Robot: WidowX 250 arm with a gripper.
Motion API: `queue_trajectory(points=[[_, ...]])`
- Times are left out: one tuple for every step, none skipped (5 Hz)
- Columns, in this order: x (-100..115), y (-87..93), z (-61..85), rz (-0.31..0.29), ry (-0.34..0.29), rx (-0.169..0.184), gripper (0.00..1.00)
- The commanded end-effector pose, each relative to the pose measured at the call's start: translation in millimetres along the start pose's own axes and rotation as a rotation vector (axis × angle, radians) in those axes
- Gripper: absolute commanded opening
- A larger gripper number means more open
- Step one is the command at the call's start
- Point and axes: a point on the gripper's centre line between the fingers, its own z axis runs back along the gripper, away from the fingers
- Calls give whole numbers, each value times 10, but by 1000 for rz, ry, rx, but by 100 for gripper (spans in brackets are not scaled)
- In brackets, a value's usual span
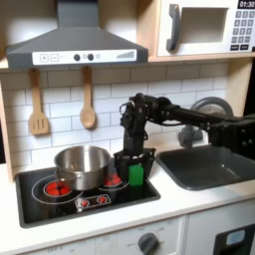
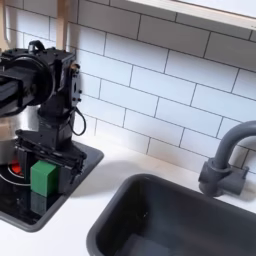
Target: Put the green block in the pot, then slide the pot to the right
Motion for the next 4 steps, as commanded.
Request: queue_trajectory(points=[[-34, -19, -73, -20, 18, -17, 100], [-34, -23, -67, -33, 14, -20, 98], [-33, -20, -50, -36, 2, -22, 0], [-49, -42, -32, -35, -6, -31, 0]])
